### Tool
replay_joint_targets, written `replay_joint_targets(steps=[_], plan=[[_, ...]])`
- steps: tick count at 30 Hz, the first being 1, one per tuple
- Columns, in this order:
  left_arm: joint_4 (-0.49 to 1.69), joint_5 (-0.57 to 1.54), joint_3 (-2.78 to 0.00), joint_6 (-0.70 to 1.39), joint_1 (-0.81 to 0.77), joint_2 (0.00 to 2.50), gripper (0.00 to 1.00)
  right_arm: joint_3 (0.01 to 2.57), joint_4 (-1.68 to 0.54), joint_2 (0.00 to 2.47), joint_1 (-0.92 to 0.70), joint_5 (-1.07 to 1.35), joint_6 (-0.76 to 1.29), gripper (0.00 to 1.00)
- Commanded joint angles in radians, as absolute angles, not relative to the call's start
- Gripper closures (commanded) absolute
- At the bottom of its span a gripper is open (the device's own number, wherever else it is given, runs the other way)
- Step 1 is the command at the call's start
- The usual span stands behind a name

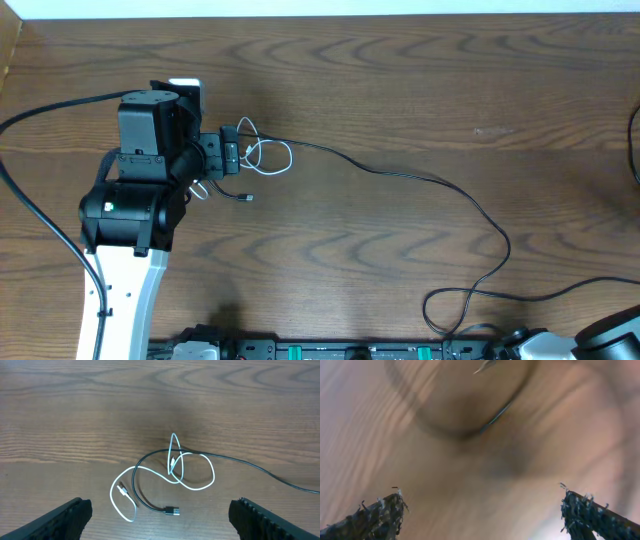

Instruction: Untangle cables

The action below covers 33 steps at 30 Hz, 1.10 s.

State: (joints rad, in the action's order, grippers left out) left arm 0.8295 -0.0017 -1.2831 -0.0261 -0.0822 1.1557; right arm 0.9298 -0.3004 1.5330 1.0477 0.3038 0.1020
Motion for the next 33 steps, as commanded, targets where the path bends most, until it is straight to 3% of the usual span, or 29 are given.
replay_joint_targets(steps=[1,12,21,33], plan=[[0.829,0.000,-1.292,-0.032,-0.081,1.156,0.08,0.937,-0.405,1.525,0.885,0.400,0.109,0.01],[0.829,0.000,-1.292,-0.032,-0.081,1.156,0.08,0.920,-0.542,1.525,0.393,0.312,0.187,0.01],[0.829,0.000,-1.292,-0.032,-0.081,1.156,0.08,0.920,-0.536,1.525,0.227,0.265,0.206,0.01],[0.829,0.000,-1.292,-0.032,-0.081,1.156,0.08,0.920,-0.540,1.525,0.169,0.253,0.205,0.01]])
